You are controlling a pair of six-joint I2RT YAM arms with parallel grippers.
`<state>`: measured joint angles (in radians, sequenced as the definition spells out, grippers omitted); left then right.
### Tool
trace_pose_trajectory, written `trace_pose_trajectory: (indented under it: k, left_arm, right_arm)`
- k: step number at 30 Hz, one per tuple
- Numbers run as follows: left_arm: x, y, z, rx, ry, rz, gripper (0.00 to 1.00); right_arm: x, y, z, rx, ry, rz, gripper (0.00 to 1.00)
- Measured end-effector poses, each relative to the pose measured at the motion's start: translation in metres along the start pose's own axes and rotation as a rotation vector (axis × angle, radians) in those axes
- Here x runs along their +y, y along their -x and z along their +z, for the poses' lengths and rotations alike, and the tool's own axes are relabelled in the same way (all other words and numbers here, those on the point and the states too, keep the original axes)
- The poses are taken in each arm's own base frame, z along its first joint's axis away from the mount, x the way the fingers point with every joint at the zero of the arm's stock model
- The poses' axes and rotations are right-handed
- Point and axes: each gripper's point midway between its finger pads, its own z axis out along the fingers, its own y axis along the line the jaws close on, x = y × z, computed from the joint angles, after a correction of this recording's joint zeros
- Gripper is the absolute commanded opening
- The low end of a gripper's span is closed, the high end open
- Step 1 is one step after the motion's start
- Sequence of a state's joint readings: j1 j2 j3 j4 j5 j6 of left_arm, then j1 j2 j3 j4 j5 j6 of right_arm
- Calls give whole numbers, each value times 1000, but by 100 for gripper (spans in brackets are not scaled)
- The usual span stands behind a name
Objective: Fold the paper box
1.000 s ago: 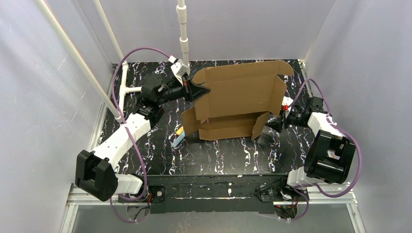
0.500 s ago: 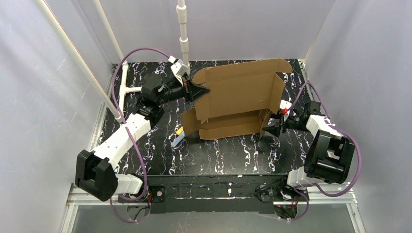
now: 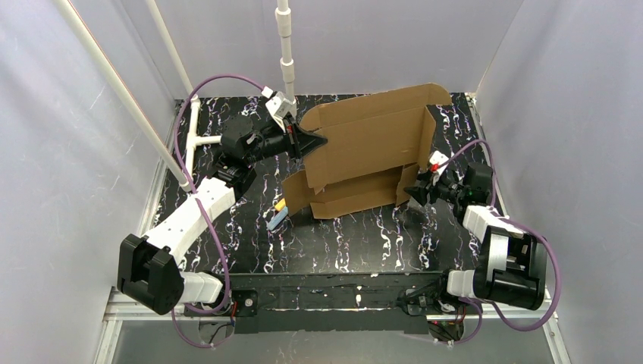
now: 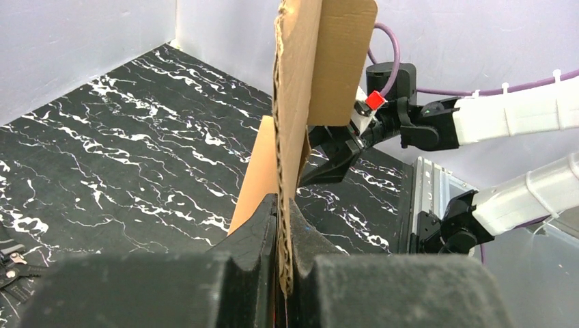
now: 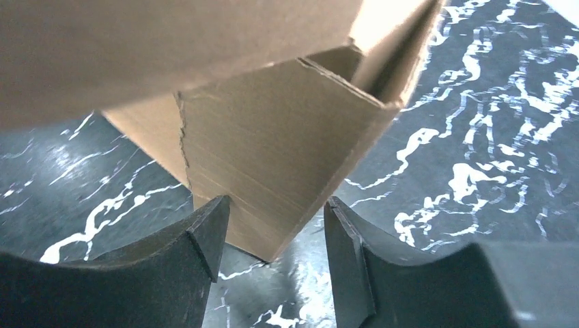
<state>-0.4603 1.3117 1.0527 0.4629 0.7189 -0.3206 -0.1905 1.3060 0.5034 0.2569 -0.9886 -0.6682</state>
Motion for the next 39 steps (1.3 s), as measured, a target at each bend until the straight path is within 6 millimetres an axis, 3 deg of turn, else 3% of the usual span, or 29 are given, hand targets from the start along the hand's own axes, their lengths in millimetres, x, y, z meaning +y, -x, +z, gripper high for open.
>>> trace_pose_trajectory:
  k: [6, 15, 23, 29, 36, 39]
  left_arm:
    - [3, -5, -1, 1, 26, -32, 0]
    - [7, -5, -2, -5, 53, -73, 0]
    - [5, -2, -4, -14, 57, -70, 0]
    - [8, 0, -4, -25, 73, -66, 0]
    - [11, 4, -7, -38, 95, -63, 0]
    - [13, 4, -7, -41, 109, -71, 0]
  right_arm:
    - [-21, 8, 0, -61, -154, 44, 60]
    - [-10, 16, 26, -106, -185, 8, 57]
    - [-20, 19, 41, -96, -276, -50, 38]
    - [-28, 21, 45, -94, -342, -69, 1]
    - [-34, 21, 52, -116, -381, -33, 1]
    - [-35, 22, 54, -128, -381, -18, 6]
